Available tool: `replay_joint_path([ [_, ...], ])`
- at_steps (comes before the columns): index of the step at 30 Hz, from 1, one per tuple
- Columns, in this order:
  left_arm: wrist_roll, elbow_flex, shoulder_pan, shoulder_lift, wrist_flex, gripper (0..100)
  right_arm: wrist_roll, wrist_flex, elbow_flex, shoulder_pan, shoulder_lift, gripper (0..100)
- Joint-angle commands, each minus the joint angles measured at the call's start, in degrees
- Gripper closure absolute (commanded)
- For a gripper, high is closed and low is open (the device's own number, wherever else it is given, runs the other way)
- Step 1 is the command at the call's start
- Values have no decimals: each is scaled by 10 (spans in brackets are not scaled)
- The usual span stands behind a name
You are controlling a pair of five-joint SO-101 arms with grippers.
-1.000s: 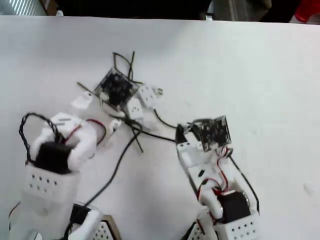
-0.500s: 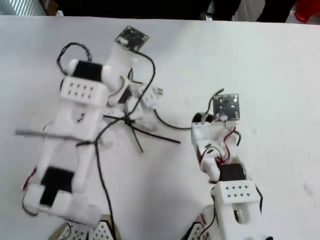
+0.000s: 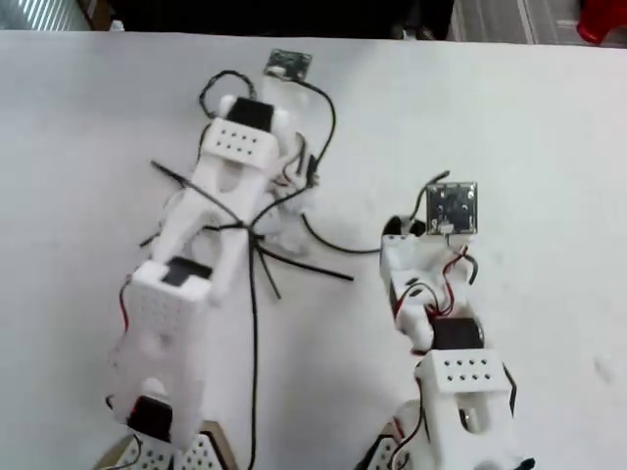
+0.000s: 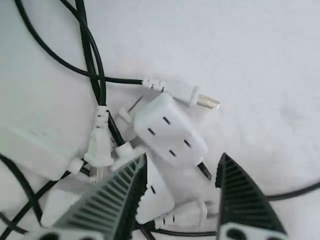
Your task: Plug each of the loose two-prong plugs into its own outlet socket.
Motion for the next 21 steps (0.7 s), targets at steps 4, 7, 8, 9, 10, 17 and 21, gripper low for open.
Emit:
replay_joint_path([
  [4,52,-159,14,100,47,766,-6,-8,-6,4,1,982],
  [7,52,-212,18,131,105,766,-6,-7,-5,4,2,982],
  [8,55,-231,19,138,126,766,-6,-7,-5,4,2,982],
  [9,60,-251,19,143,146,765,-6,-7,-5,4,2,982],
  [10,62,-272,18,146,163,764,-6,-7,-5,4,2,982],
  [17,65,-293,13,160,161,762,-6,-7,-5,3,1,982],
  [21,85,-282,12,198,133,740,-6,-7,-5,3,1,982],
])
